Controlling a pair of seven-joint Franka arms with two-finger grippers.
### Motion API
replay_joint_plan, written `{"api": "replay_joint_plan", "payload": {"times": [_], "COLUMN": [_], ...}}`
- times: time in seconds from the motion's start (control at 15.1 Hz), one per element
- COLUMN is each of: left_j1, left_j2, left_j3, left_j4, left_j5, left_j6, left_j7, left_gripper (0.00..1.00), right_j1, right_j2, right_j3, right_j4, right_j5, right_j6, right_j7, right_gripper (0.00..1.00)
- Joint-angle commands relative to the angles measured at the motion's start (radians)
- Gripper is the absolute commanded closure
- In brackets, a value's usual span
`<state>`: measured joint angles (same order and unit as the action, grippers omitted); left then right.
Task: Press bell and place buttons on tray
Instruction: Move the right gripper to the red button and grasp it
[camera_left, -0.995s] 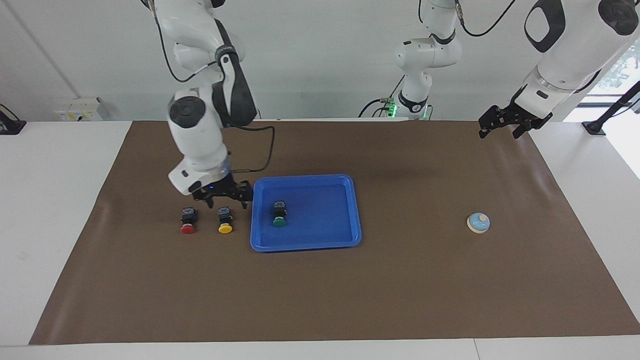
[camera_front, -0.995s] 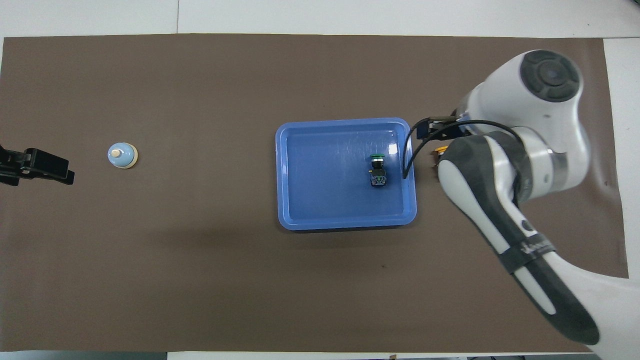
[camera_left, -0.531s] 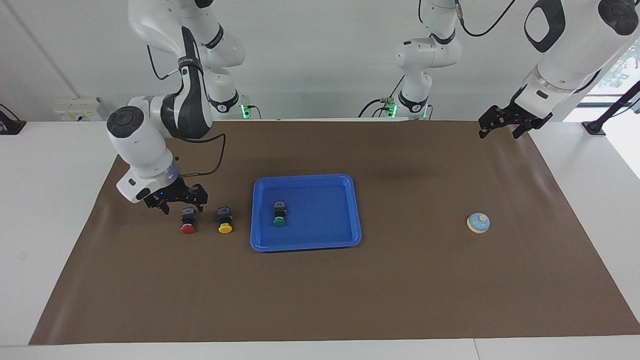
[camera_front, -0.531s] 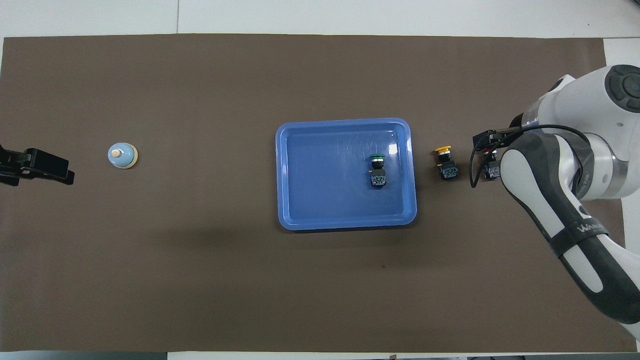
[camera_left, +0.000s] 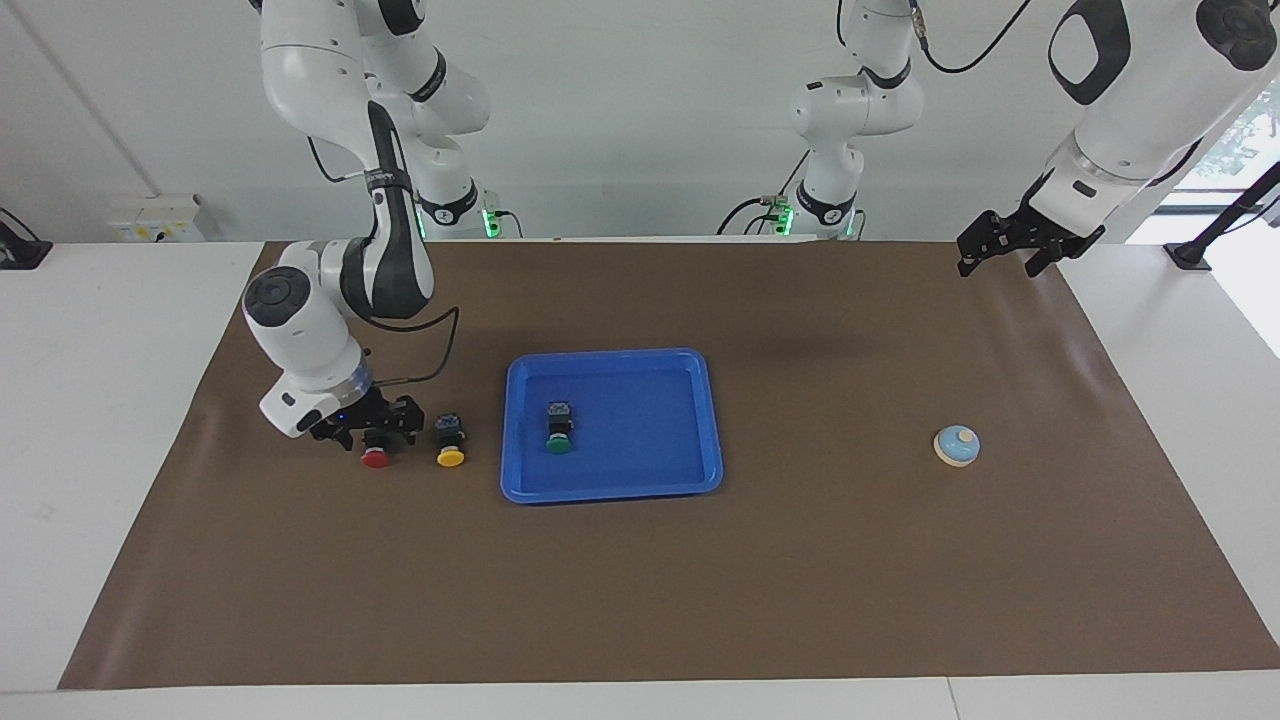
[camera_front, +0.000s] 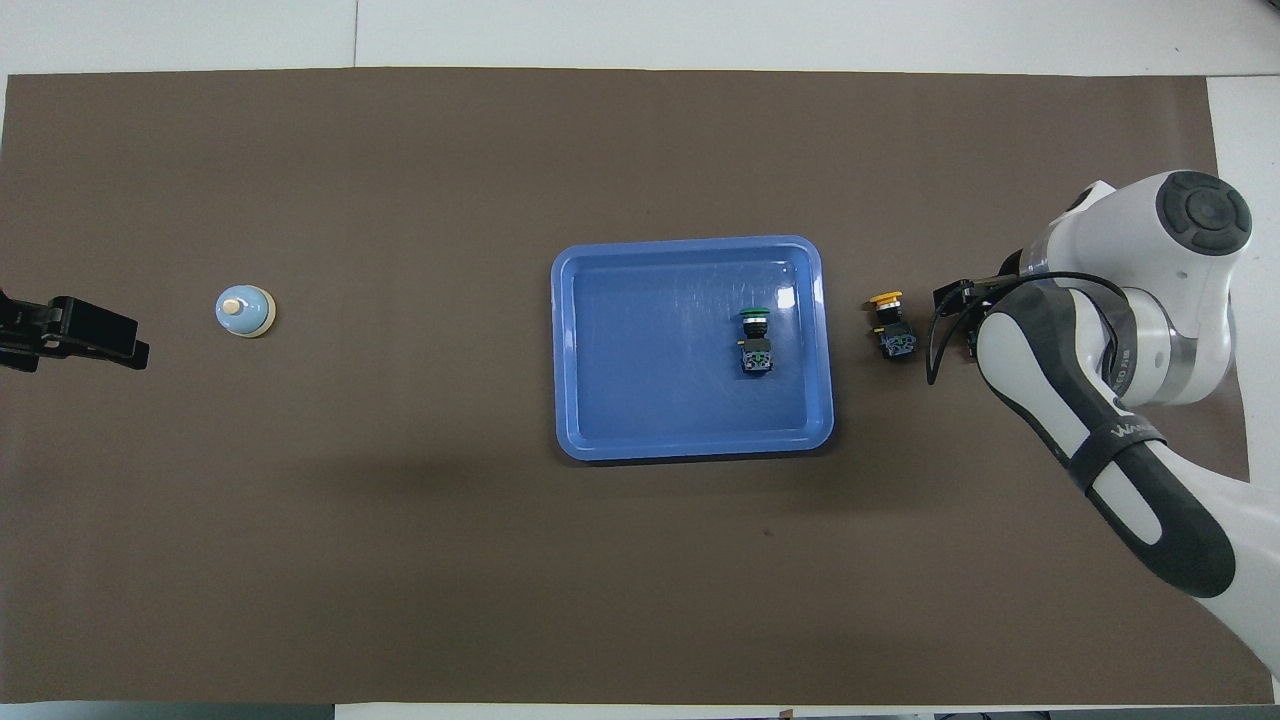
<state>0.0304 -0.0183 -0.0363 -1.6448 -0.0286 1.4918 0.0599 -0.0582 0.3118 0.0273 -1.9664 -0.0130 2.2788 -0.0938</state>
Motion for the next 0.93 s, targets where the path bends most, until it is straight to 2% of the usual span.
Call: {"api": "replay_joint_plan", "payload": {"times": [0.0,0.53,0.6,0.66,0.73,0.86], "left_j1": [-0.004,-0.004,-0.004,-0.004,-0.004,-0.004], "left_j2": [-0.025,-0.025,-0.025,-0.025,-0.025,-0.025], "left_j3": [0.007,0.007,0.007,0.007,0.007,0.007], "left_j4": [-0.029,-0.029,-0.029,-0.029,-0.029,-0.029], "left_j5": [-0.010,-0.010,-0.010,-0.010,-0.010,-0.010], "left_j6": [0.016,0.016,0.016,0.016,0.016,0.016], "left_j7": [0.000,0.000,0.000,0.000,0.000,0.000], "left_gripper": [0.00,0.00,0.00,0.00,0.00,0.00], "right_j1": [-0.031,-0.034,-0.037,-0.038,-0.038,-0.041], "right_j2": [0.004,-0.008,-0.008,-0.010,-0.013,-0.014], "right_j3": [0.011,0.011,0.013,0.013,0.013,0.013], "right_j4": [-0.038,-0.094,-0.097,-0.101,-0.103,-0.103], "right_j5": [-0.001,0.004,0.004,0.004,0.005,0.007], "right_j6": [0.040,0.047,0.045,0.045,0.045,0.044], "right_j7": [-0.041,-0.041,-0.040,-0.038,-0.037,-0.040], "right_gripper": [0.00,0.00,0.04,0.14,0.38,0.63]}}
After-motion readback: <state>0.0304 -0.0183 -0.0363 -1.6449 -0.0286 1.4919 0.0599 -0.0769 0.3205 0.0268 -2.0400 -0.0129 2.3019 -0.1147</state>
